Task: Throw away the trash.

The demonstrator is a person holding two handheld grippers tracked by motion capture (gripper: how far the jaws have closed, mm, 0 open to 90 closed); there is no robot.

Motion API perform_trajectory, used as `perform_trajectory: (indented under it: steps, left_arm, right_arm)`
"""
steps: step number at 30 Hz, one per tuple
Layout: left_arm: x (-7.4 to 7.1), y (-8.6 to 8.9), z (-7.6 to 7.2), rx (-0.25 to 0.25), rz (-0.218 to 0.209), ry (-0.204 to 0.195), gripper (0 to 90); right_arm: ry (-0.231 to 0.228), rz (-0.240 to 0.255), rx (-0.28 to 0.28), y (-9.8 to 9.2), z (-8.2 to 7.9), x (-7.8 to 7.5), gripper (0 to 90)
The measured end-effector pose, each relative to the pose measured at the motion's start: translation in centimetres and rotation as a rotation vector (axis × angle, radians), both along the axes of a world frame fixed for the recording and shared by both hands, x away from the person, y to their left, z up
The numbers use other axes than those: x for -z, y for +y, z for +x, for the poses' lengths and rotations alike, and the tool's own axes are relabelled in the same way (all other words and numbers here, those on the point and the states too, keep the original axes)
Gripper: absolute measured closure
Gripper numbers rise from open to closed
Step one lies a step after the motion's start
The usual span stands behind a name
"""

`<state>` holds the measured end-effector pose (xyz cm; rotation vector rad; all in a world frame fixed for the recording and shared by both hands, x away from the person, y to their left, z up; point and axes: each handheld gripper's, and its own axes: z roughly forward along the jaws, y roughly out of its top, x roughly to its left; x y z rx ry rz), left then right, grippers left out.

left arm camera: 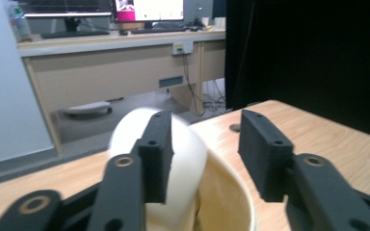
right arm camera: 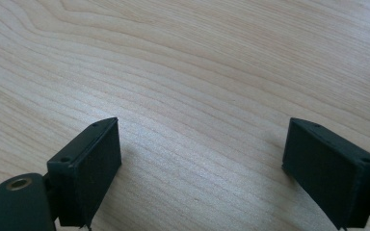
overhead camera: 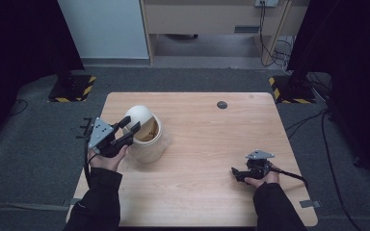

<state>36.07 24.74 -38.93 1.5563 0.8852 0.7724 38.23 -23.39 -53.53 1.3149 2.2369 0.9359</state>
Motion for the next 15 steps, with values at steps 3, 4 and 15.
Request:
perform_trajectory:
  steps: [3, 4, 15]
  left_arm:
    - [0.8, 1.4, -0.9, -0.036, -0.006, 0.021, 45.6]
    - [1.3, 2.0, -1.1, -0.055, -0.003, 0.037, 44.3]
    - [7.5, 4.3, -1.6, -0.107, 0.125, 0.292, 28.0]
  right_arm:
    - [-0.003, 0.0, -0.003, -0.1, 0.0, 0.1, 12.3]
    - [-0.004, 0.0, -0.003, -0.1, 0.0, 0.1, 12.1]
    - [-0.008, 0.001, -0.007, -0.2, 0.1, 0.2, 9.7]
